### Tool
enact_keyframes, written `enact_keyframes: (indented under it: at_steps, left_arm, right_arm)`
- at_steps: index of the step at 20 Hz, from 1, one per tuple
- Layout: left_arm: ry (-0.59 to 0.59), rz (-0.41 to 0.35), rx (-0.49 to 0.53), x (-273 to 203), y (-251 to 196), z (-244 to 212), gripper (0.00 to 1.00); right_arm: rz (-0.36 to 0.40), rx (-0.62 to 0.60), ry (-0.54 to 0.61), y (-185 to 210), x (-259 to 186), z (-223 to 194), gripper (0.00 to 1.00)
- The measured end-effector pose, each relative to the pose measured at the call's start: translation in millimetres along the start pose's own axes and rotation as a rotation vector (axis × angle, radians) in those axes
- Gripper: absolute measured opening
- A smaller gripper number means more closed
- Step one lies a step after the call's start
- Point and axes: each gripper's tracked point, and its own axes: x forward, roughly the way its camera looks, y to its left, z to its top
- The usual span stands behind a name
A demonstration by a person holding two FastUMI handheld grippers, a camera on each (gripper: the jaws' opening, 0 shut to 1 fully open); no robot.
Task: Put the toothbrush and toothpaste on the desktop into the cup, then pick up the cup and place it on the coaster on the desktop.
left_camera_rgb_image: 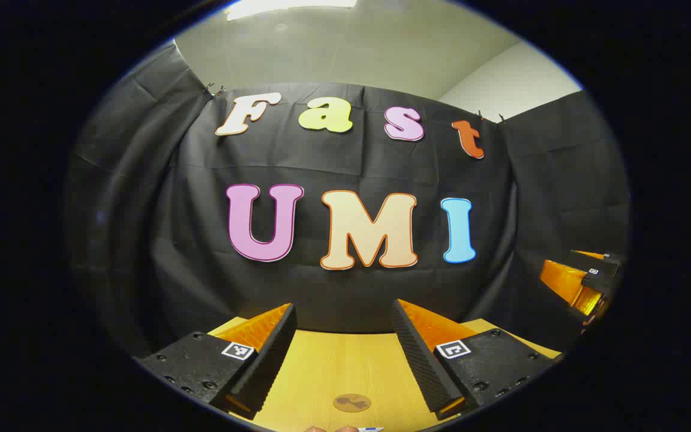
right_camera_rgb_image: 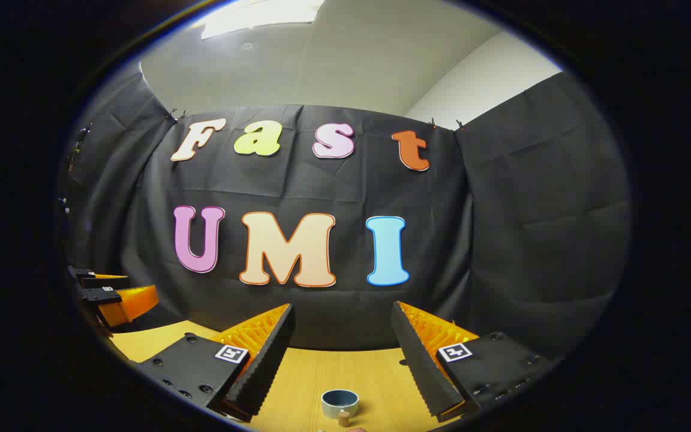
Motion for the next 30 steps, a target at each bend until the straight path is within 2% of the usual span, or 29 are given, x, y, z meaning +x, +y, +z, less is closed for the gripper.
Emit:
enact_keyframes:
  at_steps: [3, 22, 26, 28, 30]
  left_arm:
    - [-0.004, 0.009, 0.012, -3.6, 2.0, -1.1, 0.94]
    - [0.002, 0.052, 0.023, -11.4, 20.2, -6.2, 0.94]
    - [-0.003, 0.064, 0.032, -11.0, 26.4, -5.9, 0.94]
    - [-0.007, 0.076, 0.04, -11.0, 31.3, -5.1, 0.94]
    - [-0.007, 0.09, 0.042, -12.3, 36.7, -6.3, 0.94]
  right_arm:
    - [0.004, 0.012, 0.016, -0.1, -0.8, -6.0, 0.99]
    - [0.061, -0.05, 0.115, 5.1, -2.6, -42.4, 0.99]
    - [0.095, -0.074, 0.2, 7.8, 3.6, -70.0, 0.99]
    - [0.124, -0.068, 0.287, 11.6, 4.0, -95.1, 0.99]
    - [0.12, -0.064, 0.376, 7.4, 4.0, -119.6, 1.0]
